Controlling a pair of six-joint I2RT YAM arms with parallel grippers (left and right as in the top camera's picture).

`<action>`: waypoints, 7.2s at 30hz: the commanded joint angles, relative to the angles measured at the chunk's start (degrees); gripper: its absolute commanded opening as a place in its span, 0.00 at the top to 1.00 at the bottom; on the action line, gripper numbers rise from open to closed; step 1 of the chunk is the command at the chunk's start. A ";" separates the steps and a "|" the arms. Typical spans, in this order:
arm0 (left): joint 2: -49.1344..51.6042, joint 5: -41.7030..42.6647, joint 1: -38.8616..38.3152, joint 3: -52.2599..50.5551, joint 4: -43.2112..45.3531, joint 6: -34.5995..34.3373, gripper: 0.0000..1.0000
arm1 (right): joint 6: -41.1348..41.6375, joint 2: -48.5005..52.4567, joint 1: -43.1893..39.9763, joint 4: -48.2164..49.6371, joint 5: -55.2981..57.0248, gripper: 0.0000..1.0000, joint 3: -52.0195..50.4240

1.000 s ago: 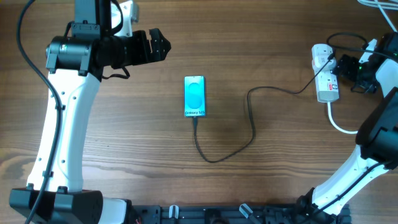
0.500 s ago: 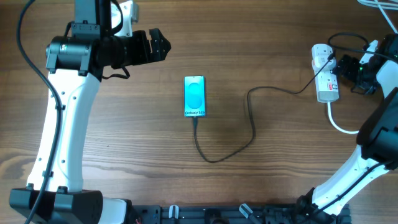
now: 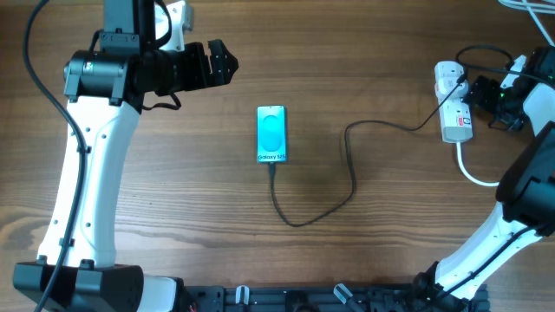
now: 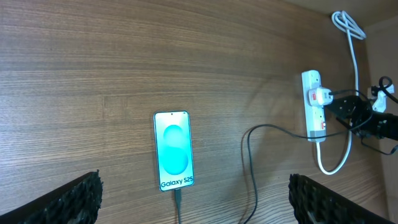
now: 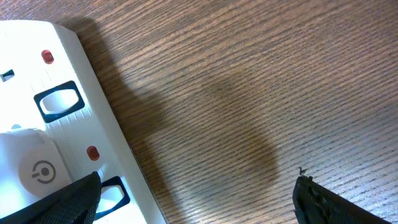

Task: Plug charger to phone and switch on socket

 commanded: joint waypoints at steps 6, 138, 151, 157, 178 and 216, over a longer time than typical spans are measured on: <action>0.31 0.07 0.24 -0.09 -0.04 0.48 0.00 | -1.36 1.84 4.26 -3.50 -10.14 0.00 -1.29; 0.33 0.09 0.26 -0.09 -0.04 0.48 0.00 | 16.83 -108.85 23.76 -18.49 -2.89 0.00 -42.25; 0.33 0.09 0.24 -0.09 -0.04 0.48 0.00 | 14.88 -119.97 25.75 0.81 -4.68 0.00 -63.28; 0.33 0.07 0.26 -0.09 -0.04 0.48 0.00 | 13.77 -122.38 26.82 7.17 -5.05 0.00 -68.63; 0.33 0.07 0.26 -0.09 -0.04 0.48 0.00 | 13.92 -122.40 26.82 35.26 -1.03 0.00 -85.79; 0.33 0.07 0.26 -0.09 -0.04 0.48 0.00 | -4.22 -122.40 26.82 33.77 3.85 0.01 -87.23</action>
